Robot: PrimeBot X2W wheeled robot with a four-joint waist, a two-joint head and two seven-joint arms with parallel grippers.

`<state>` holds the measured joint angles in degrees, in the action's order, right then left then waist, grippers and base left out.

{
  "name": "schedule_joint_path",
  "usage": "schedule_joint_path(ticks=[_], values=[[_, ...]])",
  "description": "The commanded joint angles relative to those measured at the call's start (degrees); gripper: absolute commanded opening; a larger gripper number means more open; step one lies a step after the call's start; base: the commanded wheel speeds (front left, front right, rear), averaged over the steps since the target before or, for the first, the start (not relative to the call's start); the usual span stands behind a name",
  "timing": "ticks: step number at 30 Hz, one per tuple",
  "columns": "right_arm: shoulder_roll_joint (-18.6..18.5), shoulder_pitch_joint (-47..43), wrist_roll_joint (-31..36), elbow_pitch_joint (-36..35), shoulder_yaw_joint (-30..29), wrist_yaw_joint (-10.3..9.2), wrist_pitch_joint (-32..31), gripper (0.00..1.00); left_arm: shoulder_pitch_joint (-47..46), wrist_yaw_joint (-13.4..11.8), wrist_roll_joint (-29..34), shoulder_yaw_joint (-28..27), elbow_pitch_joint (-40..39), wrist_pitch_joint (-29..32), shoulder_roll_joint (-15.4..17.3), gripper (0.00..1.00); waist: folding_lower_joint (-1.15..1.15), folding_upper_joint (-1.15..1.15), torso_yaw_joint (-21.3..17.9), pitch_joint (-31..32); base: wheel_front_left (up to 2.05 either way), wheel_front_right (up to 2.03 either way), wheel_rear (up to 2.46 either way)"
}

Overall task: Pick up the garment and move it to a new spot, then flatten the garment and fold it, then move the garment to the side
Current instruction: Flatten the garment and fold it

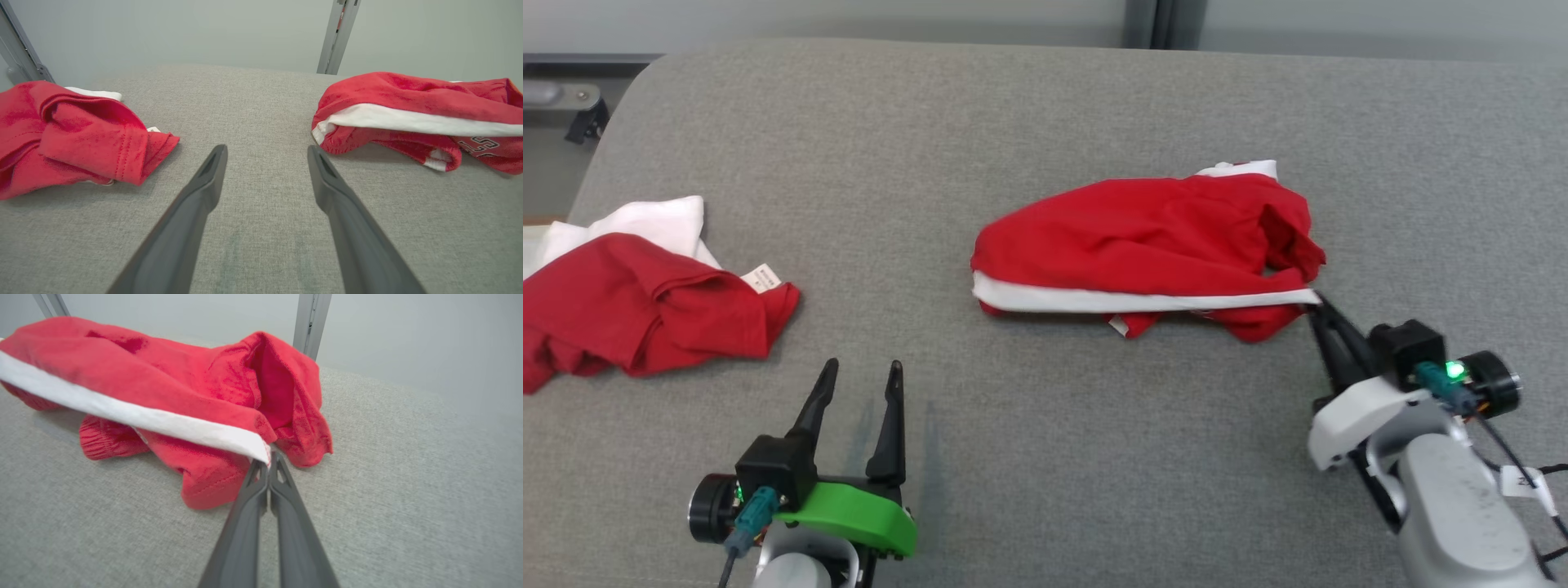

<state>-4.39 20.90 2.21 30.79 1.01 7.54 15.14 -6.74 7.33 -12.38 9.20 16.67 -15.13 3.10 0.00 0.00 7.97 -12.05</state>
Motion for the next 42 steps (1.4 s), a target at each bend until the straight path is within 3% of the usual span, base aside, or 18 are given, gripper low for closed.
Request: schedule_joint_path(ticks=[1, 6, 7, 8, 9, 15, 21, 27, 42], values=[[-1.5, 0.4, 0.7, -0.9, -1.9, -0.1, 0.0, 0.0, -0.1, 0.2, 0.4, 0.6, -0.4, 0.0, 0.1, 1.0, 0.0, 0.0, -1.7, 0.9, 0.0, 0.0, 0.0], [-6.3, -0.9, 3.5, -0.9, -8.2, -0.1, 0.0, 0.0, -0.4, 0.2, 0.4, 3.1, -0.5, 0.0, 0.2, 1.0, 0.0, 0.0, -3.4, 1.2, 0.0, 0.0, 0.0], [-6.9, -1.3, 4.2, -0.5, -9.2, -0.1, 0.0, 0.06, -0.3, 0.2, 0.4, 3.8, -0.4, 0.0, 0.3, 1.0, 0.0, 0.0, -3.7, 1.3, 0.0, 0.0, 0.0], [-7.3, -1.4, 4.8, -0.5, -10.1, -0.1, 0.0, 0.42, -0.3, 0.2, 0.3, 4.1, -0.4, 0.0, 0.4, 1.0, 0.0, 0.0, -3.9, 1.2, 0.0, 0.0, 0.0], [-7.4, -1.9, 5.6, -0.4, -10.8, -0.1, 0.0, 1.0, -0.1, 0.2, 0.1, 4.5, -0.3, 0.0, 0.5, 1.0, 0.0, 0.0, -4.2, 1.2, 0.0, 0.0, 0.0], [-5.0, -5.4, 8.1, -4.0, -15.9, -0.1, 0.0, 1.0, 0.7, 0.2, -0.6, 6.9, -0.1, 0.0, 0.9, 1.0, 0.0, 0.0, -5.5, 1.4, 0.0, 0.0, 0.0], [-1.5, -8.9, 8.2, -10.6, -17.2, -0.1, 0.0, 1.0, 0.7, 0.2, -3.3, 12.5, 0.2, 0.0, 2.1, 1.0, 0.0, 0.0, -7.1, 1.3, 0.0, 0.0, 0.0], [0.6, -9.8, 7.4, -14.5, -15.3, -0.1, 0.0, 1.0, -2.3, 0.2, -8.1, 17.9, 2.3, 0.0, 3.6, 1.0, 0.0, 0.0, -9.5, -0.6, 0.0, 0.0, 0.0], [1.3, -8.7, 7.2, -14.5, -10.6, -0.1, 0.0, 1.0, -8.6, 0.2, -18.9, 27.6, 4.4, 0.0, 7.0, 1.0, 0.0, 0.0, -12.3, -3.2, 0.0, 0.0, 0.0]])
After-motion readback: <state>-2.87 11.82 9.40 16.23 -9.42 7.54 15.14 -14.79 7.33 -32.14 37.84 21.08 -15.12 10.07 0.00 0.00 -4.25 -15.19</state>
